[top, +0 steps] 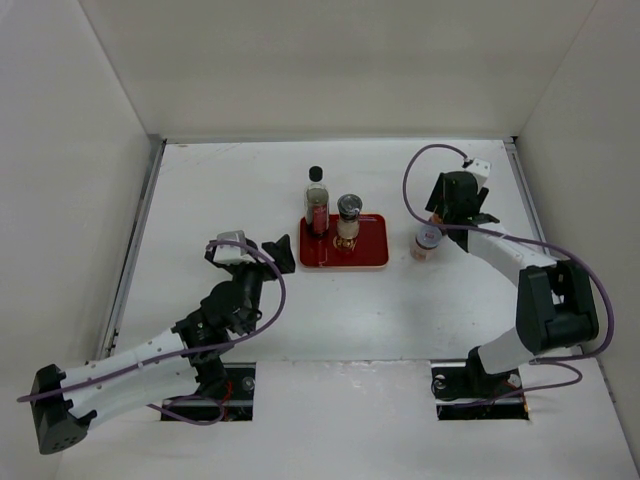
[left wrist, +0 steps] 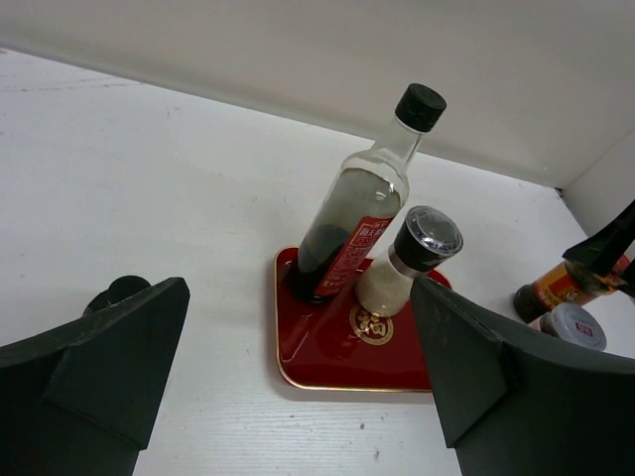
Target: Organize the condiment bottles
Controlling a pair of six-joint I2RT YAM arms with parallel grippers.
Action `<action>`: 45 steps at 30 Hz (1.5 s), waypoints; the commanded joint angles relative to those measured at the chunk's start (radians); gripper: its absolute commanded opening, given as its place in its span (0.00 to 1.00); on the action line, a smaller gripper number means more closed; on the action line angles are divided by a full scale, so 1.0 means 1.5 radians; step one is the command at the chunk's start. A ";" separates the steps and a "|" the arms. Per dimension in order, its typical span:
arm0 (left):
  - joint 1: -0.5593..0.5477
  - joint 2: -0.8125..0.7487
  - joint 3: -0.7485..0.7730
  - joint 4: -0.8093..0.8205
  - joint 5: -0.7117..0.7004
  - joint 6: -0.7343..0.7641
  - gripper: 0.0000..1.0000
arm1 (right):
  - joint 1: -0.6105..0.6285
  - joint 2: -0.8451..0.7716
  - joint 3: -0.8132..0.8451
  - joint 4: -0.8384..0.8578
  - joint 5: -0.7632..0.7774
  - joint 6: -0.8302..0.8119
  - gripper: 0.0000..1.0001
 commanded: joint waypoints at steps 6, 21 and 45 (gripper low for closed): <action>0.020 0.006 0.013 0.037 0.018 0.000 0.97 | 0.041 -0.113 0.034 0.099 0.008 -0.017 0.51; 0.067 0.026 0.040 -0.026 0.016 0.003 0.97 | 0.253 -0.020 0.101 0.137 -0.003 -0.017 0.52; 0.112 0.111 0.119 -0.227 -0.086 -0.010 0.98 | 0.301 0.028 0.087 0.185 0.059 -0.047 0.97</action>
